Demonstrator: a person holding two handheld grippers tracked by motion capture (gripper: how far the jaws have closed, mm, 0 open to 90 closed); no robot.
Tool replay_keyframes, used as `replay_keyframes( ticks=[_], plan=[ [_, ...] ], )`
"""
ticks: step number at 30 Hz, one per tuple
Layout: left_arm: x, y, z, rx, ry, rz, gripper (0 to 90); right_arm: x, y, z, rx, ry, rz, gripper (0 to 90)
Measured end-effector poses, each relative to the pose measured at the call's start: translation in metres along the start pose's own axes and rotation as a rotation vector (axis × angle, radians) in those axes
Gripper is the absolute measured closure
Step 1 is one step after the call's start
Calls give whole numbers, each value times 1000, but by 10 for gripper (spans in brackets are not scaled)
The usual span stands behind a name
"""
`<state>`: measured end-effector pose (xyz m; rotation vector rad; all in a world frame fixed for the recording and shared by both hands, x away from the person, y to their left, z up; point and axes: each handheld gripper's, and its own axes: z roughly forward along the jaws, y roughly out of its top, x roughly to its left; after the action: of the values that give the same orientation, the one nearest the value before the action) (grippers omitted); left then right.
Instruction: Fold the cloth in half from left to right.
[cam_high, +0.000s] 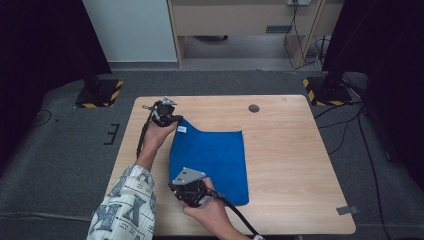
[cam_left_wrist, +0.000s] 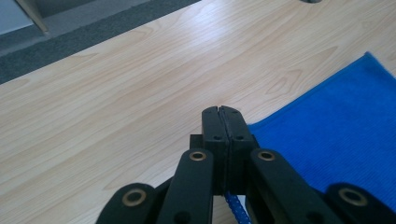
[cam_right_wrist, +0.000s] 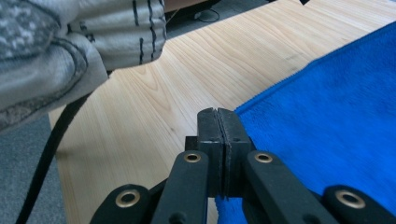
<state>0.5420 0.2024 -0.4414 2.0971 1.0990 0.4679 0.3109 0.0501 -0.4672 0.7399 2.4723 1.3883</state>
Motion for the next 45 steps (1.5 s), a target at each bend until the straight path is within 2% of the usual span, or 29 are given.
replay_keyframes(
  ticks=[4,6,10,15,16,19,27,30,33,35,40,45],
  plan=[
    [-11,5,7,4,-7,4,897,-8,-7,-11,2,-19,11,893],
    [-21,8,16,14,-13,1,896,-17,-16,-24,8,-36,26,893],
    [-35,13,28,-8,-32,-14,896,-31,-29,-41,10,-46,42,892],
    [-54,22,42,4,-36,9,895,-47,-41,-57,11,-60,63,892],
    [-54,22,42,4,-36,9,895,-47,-41,-57,11,-60,63,892],
    [-65,29,51,10,-46,10,895,-55,-52,-65,22,-76,81,892],
    [-80,44,56,7,-52,33,896,-60,-65,-78,30,-98,98,893],
    [-83,47,58,-8,-61,17,896,-61,-68,-82,33,-107,103,893],
    [-87,47,61,-7,-68,21,896,-63,-71,-86,36,-112,103,894],
    [-87,47,63,-3,-66,23,896,-63,-72,-88,39,-113,101,894],
    [-85,46,67,-9,-85,-7,898,-60,-73,-92,41,-113,84,896],
    [-89,47,68,-11,-96,-2,898,-59,-74,-94,42,-116,80,897]
  ],
)
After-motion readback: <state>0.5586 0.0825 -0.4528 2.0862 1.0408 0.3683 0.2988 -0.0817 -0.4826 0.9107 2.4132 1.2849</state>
